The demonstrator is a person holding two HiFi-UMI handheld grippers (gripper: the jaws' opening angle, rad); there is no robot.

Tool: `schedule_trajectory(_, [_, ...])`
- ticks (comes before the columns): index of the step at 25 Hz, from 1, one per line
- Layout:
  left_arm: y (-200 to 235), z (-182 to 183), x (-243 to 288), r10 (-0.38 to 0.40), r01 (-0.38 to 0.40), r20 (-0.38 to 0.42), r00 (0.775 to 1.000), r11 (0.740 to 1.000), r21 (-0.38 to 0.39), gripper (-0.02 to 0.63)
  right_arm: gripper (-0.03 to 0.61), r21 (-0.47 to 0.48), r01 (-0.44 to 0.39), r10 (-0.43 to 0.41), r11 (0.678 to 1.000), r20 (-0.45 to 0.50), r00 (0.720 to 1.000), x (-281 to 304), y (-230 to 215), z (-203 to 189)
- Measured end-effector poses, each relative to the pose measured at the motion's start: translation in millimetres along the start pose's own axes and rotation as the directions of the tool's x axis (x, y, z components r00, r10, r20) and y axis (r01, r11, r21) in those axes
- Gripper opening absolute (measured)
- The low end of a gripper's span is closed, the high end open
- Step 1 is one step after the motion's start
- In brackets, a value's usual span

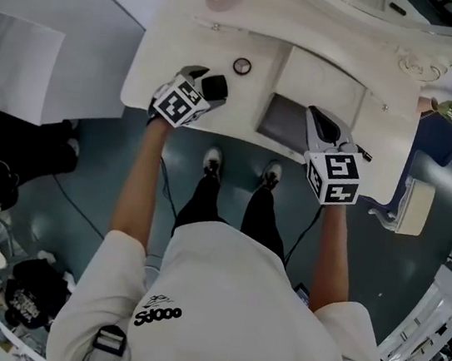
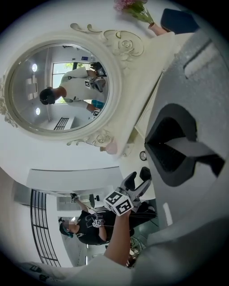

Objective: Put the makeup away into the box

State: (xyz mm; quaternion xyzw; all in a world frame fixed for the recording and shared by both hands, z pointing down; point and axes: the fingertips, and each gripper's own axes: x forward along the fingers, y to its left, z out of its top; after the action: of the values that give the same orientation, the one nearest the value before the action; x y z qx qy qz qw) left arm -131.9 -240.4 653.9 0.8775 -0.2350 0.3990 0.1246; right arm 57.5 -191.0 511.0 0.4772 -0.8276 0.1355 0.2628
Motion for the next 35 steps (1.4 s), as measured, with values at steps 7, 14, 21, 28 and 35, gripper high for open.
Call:
schedule_trajectory(7, [4,-15,23,-0.027,0.028,-0.047,0.999,0.999,0.031,0.392,0.003,0.029,-0.001,0.002,1.000,-0.032,0.999,4,3,-17])
schedule_trajectory(14, [6,-22,27,0.016,-0.015,-0.076,0.997,1.000,0.020,0.360,0.003,0.043,0.019,-0.018,0.999,-0.029,0.999,-6,-4,-18])
schedule_trajectory(21, [6,-6,11,0.058,-0.059,-0.006,0.998,0.995,-0.086,0.357,0.003,0.039,0.049,-0.050,0.998,0.013,0.999,-29,-16,-4])
schedule_trajectory(28, [3,76,-43,0.104,-0.092,0.175,0.979,0.993,-0.073,0.357,0.003,0.043,0.106,-0.110,0.993,0.095,0.989,-58,-39,25])
schedule_trajectory(35, [-27,171,-82,0.067,-0.064,0.346,0.936,0.998,-0.019,0.359,0.003,0.047,0.165,-0.170,0.985,0.160,0.972,-85,-60,43])
